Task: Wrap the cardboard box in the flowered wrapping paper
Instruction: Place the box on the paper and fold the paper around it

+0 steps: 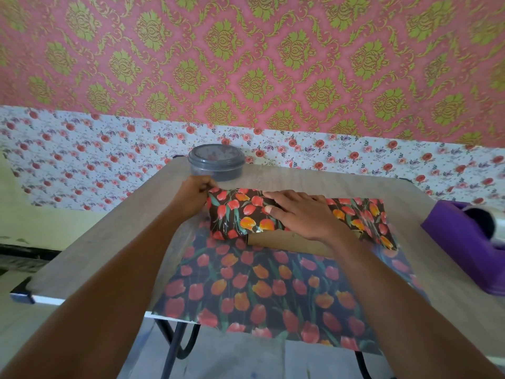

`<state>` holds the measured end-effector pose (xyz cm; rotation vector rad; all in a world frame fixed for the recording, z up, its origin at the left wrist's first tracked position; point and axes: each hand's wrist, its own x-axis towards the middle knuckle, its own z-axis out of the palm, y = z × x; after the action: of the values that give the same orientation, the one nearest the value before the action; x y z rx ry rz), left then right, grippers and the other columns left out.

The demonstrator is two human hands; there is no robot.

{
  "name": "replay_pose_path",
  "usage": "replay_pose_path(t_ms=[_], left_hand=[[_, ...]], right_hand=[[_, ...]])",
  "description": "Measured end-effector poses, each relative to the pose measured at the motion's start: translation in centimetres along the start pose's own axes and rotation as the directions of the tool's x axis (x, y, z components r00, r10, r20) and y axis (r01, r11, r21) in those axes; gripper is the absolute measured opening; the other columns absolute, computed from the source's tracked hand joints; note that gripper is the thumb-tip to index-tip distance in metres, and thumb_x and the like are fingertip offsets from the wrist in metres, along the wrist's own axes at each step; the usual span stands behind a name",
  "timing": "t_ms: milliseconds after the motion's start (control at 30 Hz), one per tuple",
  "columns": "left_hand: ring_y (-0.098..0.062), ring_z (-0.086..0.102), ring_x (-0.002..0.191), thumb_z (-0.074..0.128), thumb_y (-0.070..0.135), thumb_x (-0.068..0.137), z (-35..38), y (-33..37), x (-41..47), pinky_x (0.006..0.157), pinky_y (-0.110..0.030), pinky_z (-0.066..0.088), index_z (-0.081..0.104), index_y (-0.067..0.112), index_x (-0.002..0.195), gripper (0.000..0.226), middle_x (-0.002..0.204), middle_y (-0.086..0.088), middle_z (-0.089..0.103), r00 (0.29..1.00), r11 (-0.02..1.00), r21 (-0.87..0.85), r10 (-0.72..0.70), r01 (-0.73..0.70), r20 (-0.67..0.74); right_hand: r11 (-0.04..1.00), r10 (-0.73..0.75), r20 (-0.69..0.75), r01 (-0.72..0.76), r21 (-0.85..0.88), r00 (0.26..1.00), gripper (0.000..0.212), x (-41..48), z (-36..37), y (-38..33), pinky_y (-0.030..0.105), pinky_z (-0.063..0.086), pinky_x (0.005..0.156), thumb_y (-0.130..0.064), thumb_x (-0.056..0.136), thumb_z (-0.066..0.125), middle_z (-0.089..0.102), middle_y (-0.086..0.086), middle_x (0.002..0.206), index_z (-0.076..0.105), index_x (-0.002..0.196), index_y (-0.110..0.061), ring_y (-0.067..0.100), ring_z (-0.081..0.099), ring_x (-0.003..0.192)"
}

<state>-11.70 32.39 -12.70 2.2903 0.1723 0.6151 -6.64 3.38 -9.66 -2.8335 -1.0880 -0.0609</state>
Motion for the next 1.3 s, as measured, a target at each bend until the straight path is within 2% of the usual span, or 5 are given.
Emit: replay_pose_path(t_ms=[300,767,933,1133,1300], left_hand=[[0.004,0.066,0.056,0.058,-0.017,0.091,-0.1,-1.3,-1.1,0.059,-0.009,0.052,0.072,0.0,0.093,0.023,0.067,0.006,0.073,0.972,0.945,-0.241,-0.234,0.221,-0.026],[-0.029,0.07,0.076,0.052,-0.009,0.095,0.1,-2.0,-0.6,0.073,-0.043,0.06,0.07,0.011,0.075,0.034,0.075,-0.009,0.072,0.959,0.96,-0.157,-0.252,0.23,-0.131],[-0.013,0.069,0.098,0.06,0.002,0.091,-0.2,2.8,-3.5,0.084,-0.037,0.056,0.069,0.011,0.105,0.019,0.1,0.003,0.075,0.975,0.99,-0.089,0.085,-0.105,-0.204],[-0.022,0.067,0.109,0.062,0.056,0.087,1.0,11.4,-8.0,0.091,-0.04,0.052,0.062,0.018,0.134,0.061,0.123,-0.003,0.07,0.805,0.792,0.205,0.503,-0.575,0.315],[-0.024,0.065,0.106,0.047,0.067,0.089,3.0,14.2,-9.6,0.09,-0.042,0.05,0.051,0.031,0.141,0.064,0.121,0.004,0.069,0.813,0.606,0.545,0.485,-0.579,0.324]], right_hand=[[1.0,-0.017,-0.002,0.017,-0.017,1.0,0.053,0.1,0.0,0.0,0.055,0.021,0.115,-0.065,0.103,0.016,0.03,-0.013,0.164,0.018,0.154,-0.052,0.022,0.033,0.149],[0.999,-0.015,0.003,0.015,-0.028,1.0,0.053,0.3,0.1,0.0,0.055,0.021,0.113,-0.064,0.103,0.017,0.029,-0.012,0.164,0.018,0.154,-0.052,0.023,0.033,0.148],[0.997,-0.066,-0.145,0.072,0.034,0.987,0.055,-0.6,0.0,-0.2,0.054,0.034,0.113,-0.057,0.104,0.03,0.037,-0.005,0.161,0.029,0.155,-0.038,0.022,0.037,0.146],[0.758,0.061,-0.542,0.315,0.571,0.838,0.026,-3.2,-1.8,-0.4,0.037,0.048,0.105,-0.006,0.104,0.052,0.063,0.011,0.126,0.066,0.125,-0.005,0.023,0.06,0.119],[0.835,0.2,-0.818,0.344,0.43,0.539,0.018,-6.6,-2.4,-0.2,0.041,0.054,0.089,0.004,0.089,0.059,0.063,0.012,0.102,0.068,0.104,0.0,0.026,0.062,0.099]])
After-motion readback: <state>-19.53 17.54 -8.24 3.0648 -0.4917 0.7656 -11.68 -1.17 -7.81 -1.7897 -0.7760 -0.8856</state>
